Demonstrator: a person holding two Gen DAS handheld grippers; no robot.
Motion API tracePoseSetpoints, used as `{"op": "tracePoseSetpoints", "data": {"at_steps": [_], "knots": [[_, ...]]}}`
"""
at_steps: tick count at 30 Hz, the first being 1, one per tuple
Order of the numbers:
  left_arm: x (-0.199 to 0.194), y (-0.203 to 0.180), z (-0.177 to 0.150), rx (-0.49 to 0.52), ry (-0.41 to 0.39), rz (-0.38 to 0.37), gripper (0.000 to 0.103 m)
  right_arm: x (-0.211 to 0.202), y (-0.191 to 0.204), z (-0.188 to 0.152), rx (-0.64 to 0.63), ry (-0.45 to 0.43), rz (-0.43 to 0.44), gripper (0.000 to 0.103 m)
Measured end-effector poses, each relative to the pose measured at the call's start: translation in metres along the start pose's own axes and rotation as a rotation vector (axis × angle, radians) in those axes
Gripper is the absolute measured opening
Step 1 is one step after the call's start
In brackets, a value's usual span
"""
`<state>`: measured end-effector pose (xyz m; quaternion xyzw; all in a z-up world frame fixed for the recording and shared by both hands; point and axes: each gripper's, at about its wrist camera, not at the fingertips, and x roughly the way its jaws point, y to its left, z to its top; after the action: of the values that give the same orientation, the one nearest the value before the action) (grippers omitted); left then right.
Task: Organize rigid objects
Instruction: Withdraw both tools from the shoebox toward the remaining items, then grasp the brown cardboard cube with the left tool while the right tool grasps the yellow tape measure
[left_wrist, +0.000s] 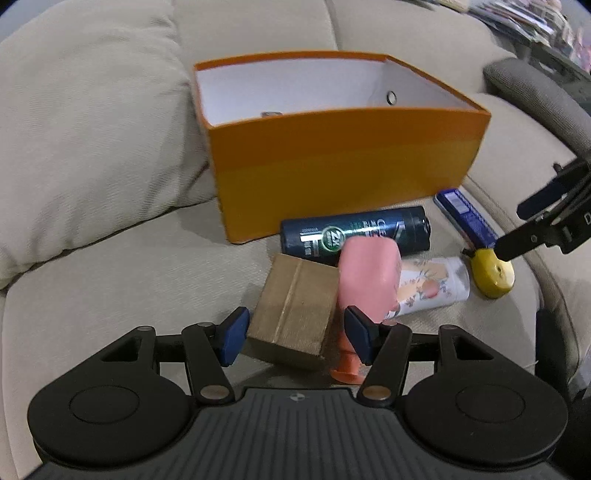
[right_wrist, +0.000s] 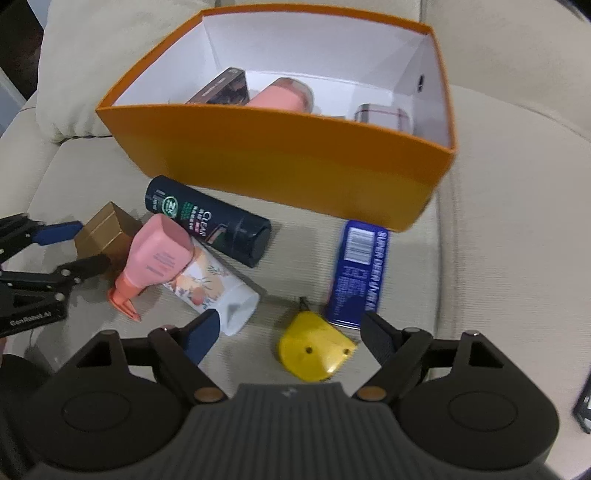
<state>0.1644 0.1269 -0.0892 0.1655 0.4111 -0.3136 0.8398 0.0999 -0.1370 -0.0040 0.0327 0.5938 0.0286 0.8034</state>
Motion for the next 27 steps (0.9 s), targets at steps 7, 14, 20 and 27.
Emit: {"op": "tracePoseSetpoints", "data": {"at_steps": [7,14,20,27], "knots": [[0.017,-0.003,0.004,-0.001,0.017,0.016,0.062,0.006,0.004,-0.004,-0.08,0.011,-0.019,0.084],[0.013,-0.002,0.002,-0.088,0.035,0.101,0.059,0.011,-0.002,-0.012,-0.182,0.022,0.032,0.083],[0.01,0.009,-0.005,-0.25,0.049,0.184,0.058,0.026,-0.013,-0.021,-0.225,0.056,0.074,0.074],[0.01,0.005,-0.01,-0.266,-0.002,0.213,0.058,0.033,-0.013,-0.029,-0.359,0.017,0.105,0.074]]}}
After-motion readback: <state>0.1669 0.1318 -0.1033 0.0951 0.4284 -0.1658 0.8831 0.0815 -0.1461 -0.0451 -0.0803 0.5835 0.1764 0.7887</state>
